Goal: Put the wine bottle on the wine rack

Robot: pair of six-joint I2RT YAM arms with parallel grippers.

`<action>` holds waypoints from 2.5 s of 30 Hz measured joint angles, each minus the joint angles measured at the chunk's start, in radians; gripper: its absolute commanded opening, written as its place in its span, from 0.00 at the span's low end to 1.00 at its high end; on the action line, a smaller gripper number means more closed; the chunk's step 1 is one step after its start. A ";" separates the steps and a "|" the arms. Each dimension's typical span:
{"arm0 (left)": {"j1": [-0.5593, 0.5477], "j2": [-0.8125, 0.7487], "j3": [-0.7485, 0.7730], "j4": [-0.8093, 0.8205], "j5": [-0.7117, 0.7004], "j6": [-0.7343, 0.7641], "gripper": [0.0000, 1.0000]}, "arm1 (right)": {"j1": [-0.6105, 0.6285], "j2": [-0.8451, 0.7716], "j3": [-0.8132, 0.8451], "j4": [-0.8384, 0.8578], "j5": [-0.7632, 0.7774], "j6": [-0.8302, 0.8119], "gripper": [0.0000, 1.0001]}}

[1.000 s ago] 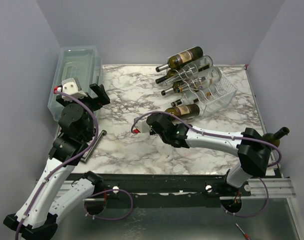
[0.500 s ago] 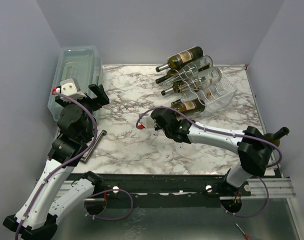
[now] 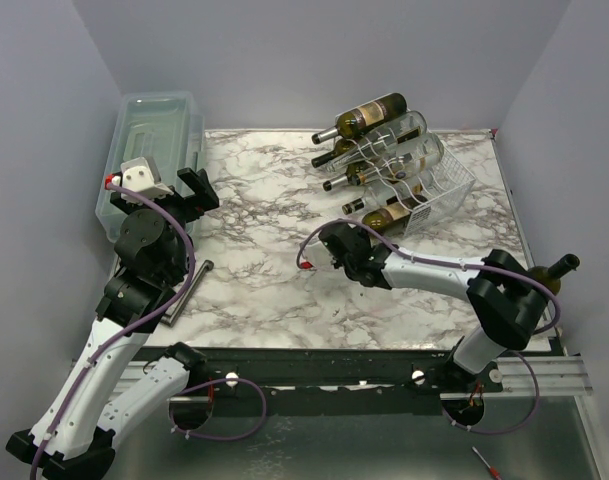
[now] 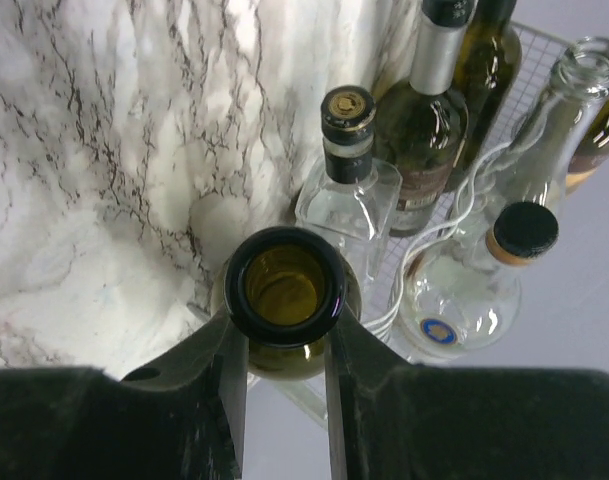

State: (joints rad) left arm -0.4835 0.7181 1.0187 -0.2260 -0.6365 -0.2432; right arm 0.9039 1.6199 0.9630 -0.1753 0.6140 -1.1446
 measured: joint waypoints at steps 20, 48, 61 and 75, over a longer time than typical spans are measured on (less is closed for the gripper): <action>0.000 -0.008 0.000 0.000 0.000 -0.004 0.99 | -0.162 0.055 -0.202 0.409 0.016 -0.298 0.01; -0.003 -0.017 0.000 0.000 0.000 -0.003 0.99 | -0.224 0.087 -0.296 0.655 0.003 -0.372 0.36; -0.003 -0.016 0.000 0.000 0.000 -0.004 0.99 | -0.230 -0.021 -0.328 0.707 -0.023 -0.367 0.68; -0.003 -0.009 0.000 0.000 0.000 -0.003 0.99 | -0.162 -0.310 -0.377 0.504 -0.229 -0.238 0.86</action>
State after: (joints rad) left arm -0.4866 0.7094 1.0187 -0.2256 -0.6369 -0.2466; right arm 0.7422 1.3098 0.5861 0.3283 0.3851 -1.3830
